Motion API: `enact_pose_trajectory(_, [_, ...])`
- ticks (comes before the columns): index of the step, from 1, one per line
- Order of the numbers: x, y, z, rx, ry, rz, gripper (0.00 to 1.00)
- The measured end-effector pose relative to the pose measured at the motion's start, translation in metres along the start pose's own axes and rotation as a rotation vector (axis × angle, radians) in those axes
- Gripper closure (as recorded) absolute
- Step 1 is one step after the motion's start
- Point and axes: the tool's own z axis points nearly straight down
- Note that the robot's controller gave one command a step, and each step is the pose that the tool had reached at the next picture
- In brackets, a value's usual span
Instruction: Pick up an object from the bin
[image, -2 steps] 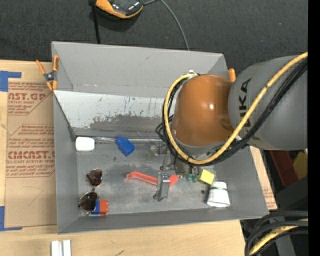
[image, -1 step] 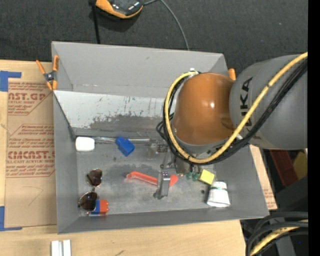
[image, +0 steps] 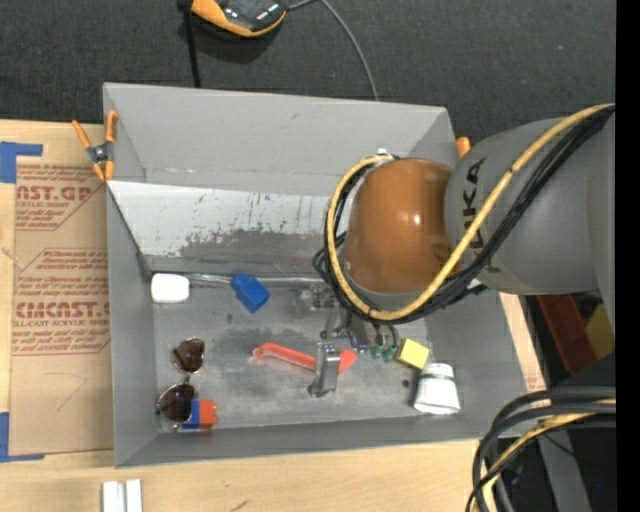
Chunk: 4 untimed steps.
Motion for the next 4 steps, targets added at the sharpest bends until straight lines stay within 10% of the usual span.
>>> enact_pose_trajectory(2, [-0.021,-0.021,0.040,0.001,0.004,-0.194,0.00])
enact_pose_trajectory(3, [-0.009,-0.017,0.061,-0.001,0.005,-0.140,0.00])
enact_pose_trajectory(4, [-0.029,-0.023,0.055,0.000,0.007,-0.048,0.00])
